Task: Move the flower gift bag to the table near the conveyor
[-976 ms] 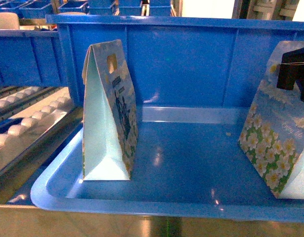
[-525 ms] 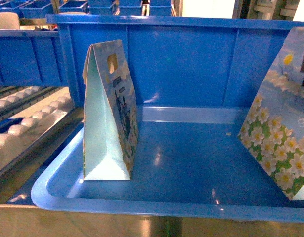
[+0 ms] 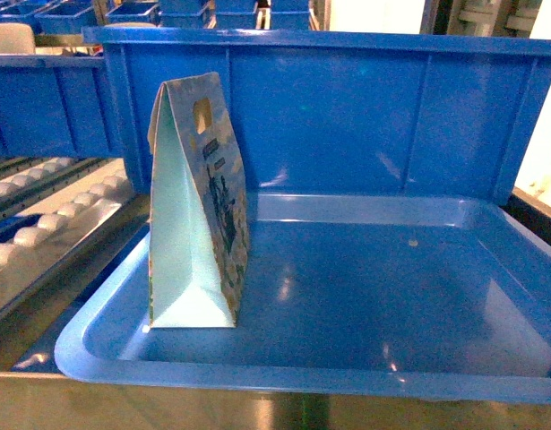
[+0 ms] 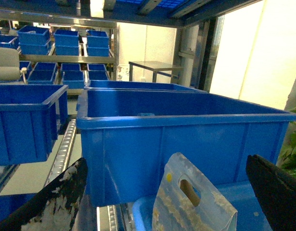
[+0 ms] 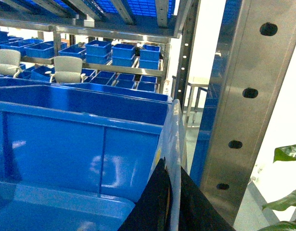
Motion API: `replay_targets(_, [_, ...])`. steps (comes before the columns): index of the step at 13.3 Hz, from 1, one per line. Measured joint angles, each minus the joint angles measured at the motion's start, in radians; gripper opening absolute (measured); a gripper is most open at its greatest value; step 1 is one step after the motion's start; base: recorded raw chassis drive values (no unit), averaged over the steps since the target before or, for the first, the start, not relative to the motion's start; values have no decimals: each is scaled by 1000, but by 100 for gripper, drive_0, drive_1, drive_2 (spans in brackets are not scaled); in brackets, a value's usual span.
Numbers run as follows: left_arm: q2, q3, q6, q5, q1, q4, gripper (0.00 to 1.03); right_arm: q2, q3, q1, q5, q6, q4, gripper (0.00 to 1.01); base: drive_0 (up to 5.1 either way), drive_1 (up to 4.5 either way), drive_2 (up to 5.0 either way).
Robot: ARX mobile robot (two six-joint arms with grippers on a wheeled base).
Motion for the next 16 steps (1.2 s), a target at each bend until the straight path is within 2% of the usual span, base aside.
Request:
replay_targets(10, [0, 0, 0, -2, 0, 0, 98, -16, -12, -4, 0, 16, -17, 3, 0, 0, 0])
replay_targets(14, [100, 74, 1, -100, -106, -49, 98, -16, -12, -4, 0, 16, -18, 3, 0, 0, 0])
replay_targets(16, [151, 101, 23, -153, -159, -22, 98, -17, -12, -4, 0, 16, -17, 3, 0, 0, 0])
